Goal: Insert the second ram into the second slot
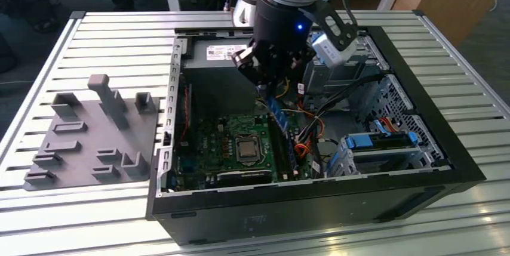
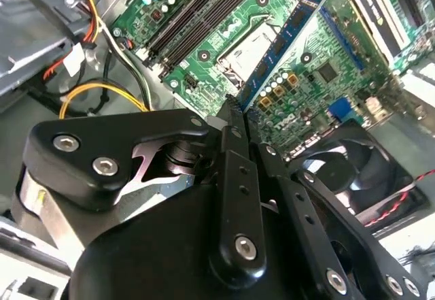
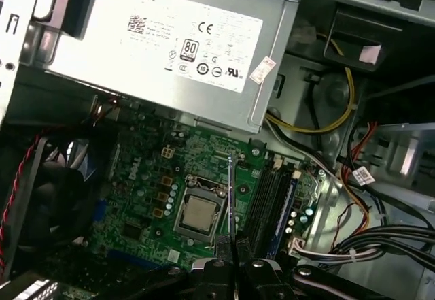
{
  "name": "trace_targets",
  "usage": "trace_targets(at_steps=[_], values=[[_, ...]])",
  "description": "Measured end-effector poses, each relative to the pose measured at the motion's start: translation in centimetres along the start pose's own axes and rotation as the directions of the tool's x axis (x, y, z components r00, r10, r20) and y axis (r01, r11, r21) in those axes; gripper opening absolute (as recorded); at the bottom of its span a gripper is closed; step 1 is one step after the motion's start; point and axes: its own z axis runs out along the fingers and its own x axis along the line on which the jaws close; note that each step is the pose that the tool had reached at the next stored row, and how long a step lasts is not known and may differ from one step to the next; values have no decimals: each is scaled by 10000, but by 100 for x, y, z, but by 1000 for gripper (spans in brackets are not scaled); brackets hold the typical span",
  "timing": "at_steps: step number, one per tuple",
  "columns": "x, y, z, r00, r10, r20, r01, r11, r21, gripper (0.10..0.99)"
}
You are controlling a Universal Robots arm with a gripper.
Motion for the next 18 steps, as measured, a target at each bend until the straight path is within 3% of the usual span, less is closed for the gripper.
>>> trace_targets(at_steps=[9, 18], values=[[-5, 0, 75, 9932, 1168, 5, -1168, 9931, -58, 137], [-10, 0, 147, 9737, 2280, 2, -2280, 9736, -117, 137]])
